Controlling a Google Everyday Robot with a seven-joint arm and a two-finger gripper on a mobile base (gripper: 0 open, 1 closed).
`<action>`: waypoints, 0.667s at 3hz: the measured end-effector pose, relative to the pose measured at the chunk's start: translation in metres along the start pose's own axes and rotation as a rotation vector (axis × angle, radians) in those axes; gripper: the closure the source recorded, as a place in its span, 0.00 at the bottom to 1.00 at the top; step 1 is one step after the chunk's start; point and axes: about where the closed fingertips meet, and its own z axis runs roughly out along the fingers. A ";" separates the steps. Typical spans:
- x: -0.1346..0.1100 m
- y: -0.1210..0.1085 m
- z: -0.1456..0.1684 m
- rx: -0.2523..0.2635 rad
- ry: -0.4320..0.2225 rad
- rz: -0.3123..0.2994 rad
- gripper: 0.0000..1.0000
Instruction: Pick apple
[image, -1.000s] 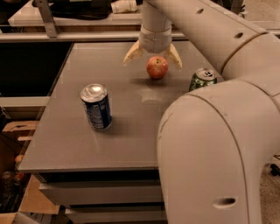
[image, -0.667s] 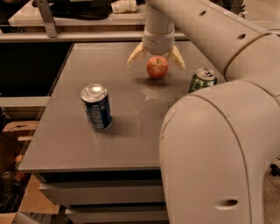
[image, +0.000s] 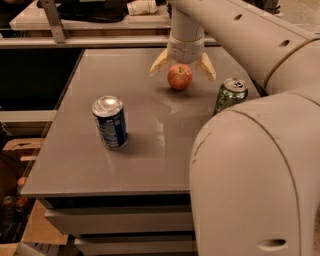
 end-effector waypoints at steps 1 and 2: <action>-0.005 0.001 0.001 -0.014 -0.015 -0.003 0.00; -0.009 0.004 0.002 -0.027 -0.018 -0.014 0.19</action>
Offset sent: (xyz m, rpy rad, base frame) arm 0.0113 0.0027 0.0045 0.0280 -0.0241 0.0301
